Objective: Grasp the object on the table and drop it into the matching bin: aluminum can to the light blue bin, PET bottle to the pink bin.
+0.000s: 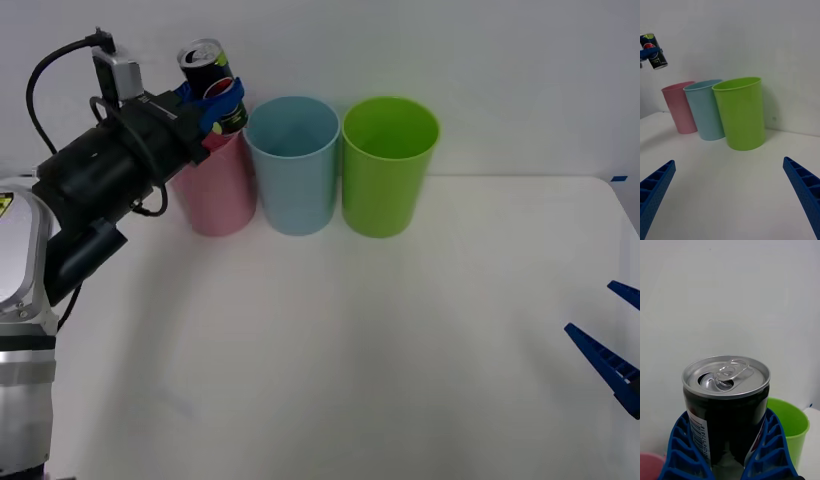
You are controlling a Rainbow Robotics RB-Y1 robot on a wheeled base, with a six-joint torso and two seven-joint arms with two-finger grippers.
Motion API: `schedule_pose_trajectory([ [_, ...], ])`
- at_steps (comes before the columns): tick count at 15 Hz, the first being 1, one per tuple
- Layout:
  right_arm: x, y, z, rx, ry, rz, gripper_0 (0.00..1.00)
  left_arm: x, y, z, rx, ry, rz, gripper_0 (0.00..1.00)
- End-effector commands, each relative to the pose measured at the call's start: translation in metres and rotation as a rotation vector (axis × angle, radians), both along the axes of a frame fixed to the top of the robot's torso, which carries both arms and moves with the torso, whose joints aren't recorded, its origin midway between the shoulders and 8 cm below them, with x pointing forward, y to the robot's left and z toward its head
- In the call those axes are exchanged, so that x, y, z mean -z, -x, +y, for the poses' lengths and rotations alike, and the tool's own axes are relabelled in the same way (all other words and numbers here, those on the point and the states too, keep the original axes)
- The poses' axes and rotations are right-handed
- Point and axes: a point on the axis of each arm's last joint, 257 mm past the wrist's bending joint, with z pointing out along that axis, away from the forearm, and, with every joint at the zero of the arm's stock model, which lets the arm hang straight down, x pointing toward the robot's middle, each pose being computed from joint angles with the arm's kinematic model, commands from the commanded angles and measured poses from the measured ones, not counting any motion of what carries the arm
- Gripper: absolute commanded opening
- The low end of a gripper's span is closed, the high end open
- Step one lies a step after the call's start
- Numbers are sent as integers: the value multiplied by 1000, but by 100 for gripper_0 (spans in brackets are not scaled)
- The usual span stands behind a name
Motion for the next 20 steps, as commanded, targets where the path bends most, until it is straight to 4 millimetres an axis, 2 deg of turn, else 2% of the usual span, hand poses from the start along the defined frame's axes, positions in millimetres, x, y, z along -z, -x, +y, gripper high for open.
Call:
schedule_pose_trajectory([
  [1,0,0,0,0,0,0,100,-5,-28,-13,-18,-8,9,0],
  [6,0,0,0,0,0,0,100,-9,-71,-33,-39,-43,39,0],
  [11,0,0,0,0,0,0,100,-19,-93,-55,-46,-63,47,0],
  [14,0,0,0,0,0,0,100,-27,-98,-58,-67,-71,31,0],
  [20,0,0,0,0,0,0,100,-26,-101,-63,-88,-82,21,3],
])
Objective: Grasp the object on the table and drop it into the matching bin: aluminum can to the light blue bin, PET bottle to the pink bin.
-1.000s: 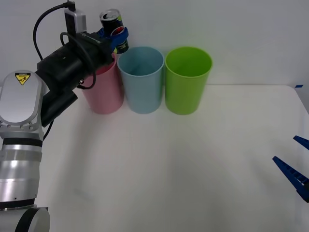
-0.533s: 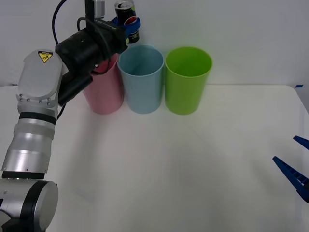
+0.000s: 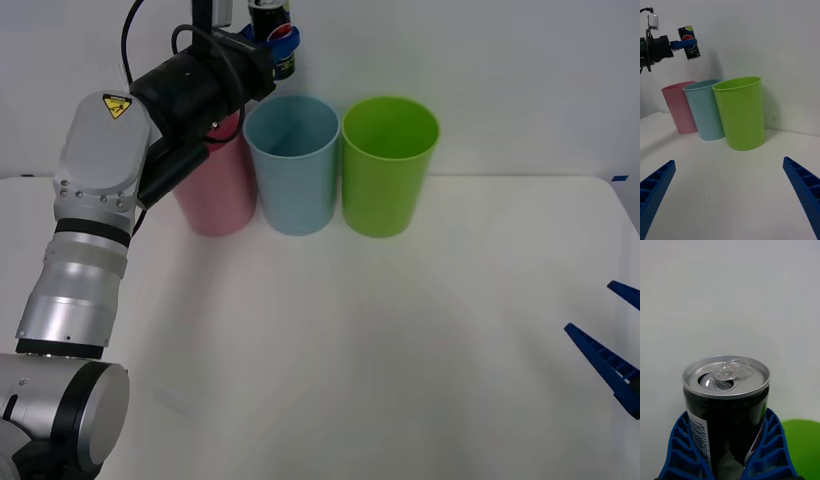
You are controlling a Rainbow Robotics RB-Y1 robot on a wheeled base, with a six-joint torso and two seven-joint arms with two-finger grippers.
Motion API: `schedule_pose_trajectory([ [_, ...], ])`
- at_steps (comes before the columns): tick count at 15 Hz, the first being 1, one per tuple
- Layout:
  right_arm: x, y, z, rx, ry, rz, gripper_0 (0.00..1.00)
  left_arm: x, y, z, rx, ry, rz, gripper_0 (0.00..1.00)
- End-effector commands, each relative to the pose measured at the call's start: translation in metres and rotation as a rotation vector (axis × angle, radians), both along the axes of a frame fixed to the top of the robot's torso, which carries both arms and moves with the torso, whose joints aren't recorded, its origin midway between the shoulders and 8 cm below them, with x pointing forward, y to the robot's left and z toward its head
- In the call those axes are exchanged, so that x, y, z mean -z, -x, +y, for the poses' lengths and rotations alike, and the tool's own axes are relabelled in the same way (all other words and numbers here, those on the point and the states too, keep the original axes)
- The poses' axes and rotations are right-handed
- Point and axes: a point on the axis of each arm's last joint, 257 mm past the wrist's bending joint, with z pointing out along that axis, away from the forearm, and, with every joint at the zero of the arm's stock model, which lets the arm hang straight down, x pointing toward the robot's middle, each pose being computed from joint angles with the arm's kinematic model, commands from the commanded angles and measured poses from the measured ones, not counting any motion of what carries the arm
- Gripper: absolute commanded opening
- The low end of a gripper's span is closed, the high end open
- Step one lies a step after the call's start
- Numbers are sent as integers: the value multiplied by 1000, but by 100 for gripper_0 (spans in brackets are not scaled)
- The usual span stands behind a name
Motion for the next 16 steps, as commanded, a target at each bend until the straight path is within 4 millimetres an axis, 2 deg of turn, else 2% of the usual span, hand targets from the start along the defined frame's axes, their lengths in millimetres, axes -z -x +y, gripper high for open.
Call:
schedule_pose_trajectory([
  [1,0,0,0,0,0,0,100,1,0,0,-3,-2,-2,5],
  [3,0,0,0,0,0,0,100,0,0,0,-4,-3,-4,20],
  [4,0,0,0,0,0,0,100,0,0,0,-4,-3,-4,35],
  [5,0,0,0,0,0,0,100,0,0,0,-4,-3,-5,100],
  [16,0,0,0,0,0,0,100,6,0,8,-10,23,9,100],
])
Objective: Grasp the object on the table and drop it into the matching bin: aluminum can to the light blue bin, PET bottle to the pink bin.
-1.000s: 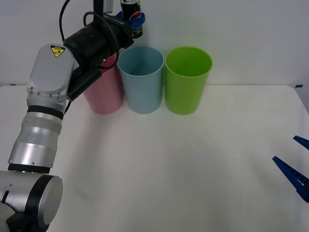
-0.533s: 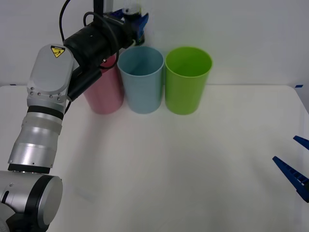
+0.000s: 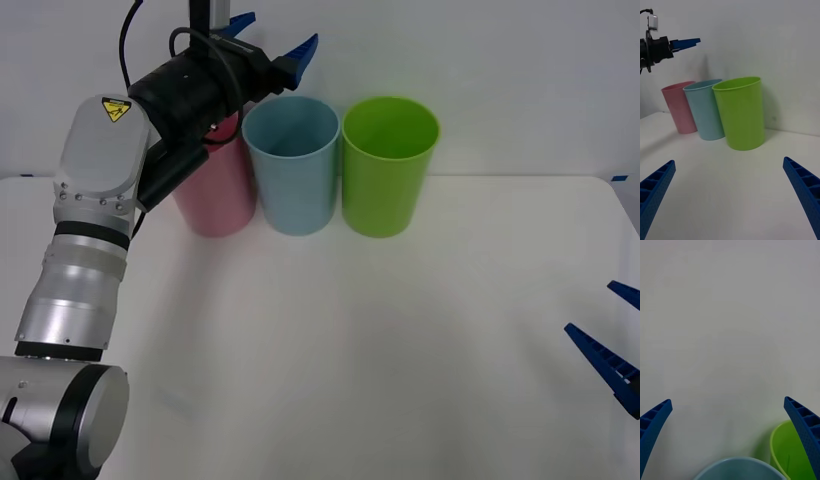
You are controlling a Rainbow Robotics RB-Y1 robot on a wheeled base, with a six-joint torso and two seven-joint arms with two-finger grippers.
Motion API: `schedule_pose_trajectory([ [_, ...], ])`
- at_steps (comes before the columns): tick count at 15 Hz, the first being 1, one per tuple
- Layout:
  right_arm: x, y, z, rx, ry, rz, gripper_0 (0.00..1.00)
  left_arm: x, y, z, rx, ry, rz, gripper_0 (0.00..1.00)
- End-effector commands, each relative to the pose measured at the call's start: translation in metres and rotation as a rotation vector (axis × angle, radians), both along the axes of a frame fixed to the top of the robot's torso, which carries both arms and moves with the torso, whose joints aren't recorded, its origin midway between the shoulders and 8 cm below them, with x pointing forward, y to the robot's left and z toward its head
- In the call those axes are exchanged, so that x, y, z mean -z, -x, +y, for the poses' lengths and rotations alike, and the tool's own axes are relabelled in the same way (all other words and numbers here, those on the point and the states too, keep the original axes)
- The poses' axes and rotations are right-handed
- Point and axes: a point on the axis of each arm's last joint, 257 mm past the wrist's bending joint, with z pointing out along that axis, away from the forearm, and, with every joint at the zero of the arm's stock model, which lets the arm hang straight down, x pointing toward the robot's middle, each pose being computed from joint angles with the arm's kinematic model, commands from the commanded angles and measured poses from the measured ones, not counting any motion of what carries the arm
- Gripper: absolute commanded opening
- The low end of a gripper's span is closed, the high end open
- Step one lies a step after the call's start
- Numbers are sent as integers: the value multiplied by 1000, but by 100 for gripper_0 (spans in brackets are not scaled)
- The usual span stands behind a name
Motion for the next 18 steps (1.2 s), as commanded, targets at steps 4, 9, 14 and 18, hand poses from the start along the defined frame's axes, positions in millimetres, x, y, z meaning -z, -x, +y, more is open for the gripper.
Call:
schedule_pose_trajectory([
  [4,0,0,0,0,0,0,100,10,4,10,13,30,14,100],
  [9,0,0,0,0,0,0,100,19,21,39,46,62,24,100],
  [14,0,0,0,0,0,0,100,32,54,67,57,100,14,100],
  [18,0,0,0,0,0,0,100,47,83,99,60,94,7,100],
])
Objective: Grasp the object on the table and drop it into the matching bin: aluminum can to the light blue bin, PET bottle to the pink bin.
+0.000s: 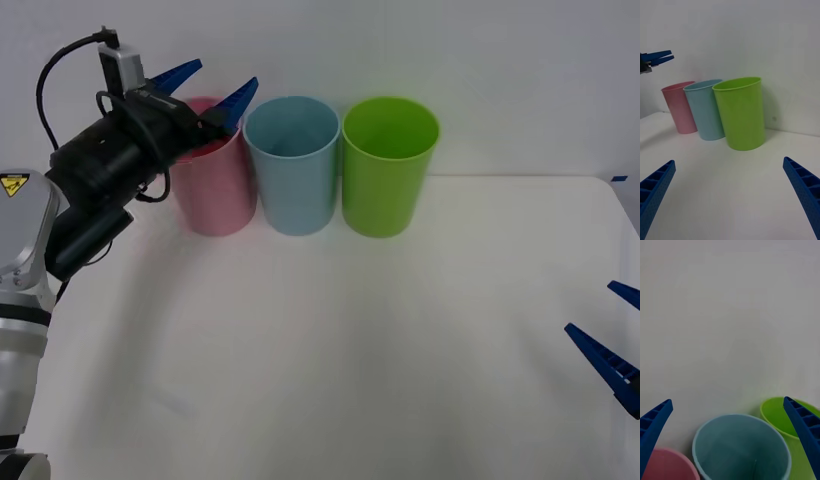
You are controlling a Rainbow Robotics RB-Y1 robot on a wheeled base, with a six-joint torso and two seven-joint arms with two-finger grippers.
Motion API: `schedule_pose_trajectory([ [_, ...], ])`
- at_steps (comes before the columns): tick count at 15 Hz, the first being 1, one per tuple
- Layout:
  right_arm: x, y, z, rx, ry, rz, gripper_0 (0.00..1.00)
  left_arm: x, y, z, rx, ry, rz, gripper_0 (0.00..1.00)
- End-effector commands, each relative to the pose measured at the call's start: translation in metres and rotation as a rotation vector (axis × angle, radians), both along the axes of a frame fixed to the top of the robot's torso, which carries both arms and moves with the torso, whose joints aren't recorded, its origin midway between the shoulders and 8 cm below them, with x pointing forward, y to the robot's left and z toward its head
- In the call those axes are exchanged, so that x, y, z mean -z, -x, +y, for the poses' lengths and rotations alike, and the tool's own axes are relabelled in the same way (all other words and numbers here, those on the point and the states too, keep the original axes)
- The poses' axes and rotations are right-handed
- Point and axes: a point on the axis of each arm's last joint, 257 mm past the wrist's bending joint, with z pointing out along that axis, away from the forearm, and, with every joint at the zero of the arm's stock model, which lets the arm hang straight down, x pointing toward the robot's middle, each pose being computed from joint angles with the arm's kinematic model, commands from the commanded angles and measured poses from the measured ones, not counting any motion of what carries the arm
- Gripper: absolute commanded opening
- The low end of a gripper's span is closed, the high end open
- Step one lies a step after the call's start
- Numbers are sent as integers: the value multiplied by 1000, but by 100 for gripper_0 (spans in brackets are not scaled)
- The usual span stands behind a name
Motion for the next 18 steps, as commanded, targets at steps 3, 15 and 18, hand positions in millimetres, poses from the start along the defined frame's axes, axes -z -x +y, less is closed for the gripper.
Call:
schedule_pose_trajectory([
  [3,0,0,0,0,0,0,100,21,34,38,10,-26,-8,100],
  [15,0,0,0,0,0,0,100,84,138,139,51,-124,37,100],
  [18,0,0,0,0,0,0,100,101,165,163,17,-166,36,100],
])
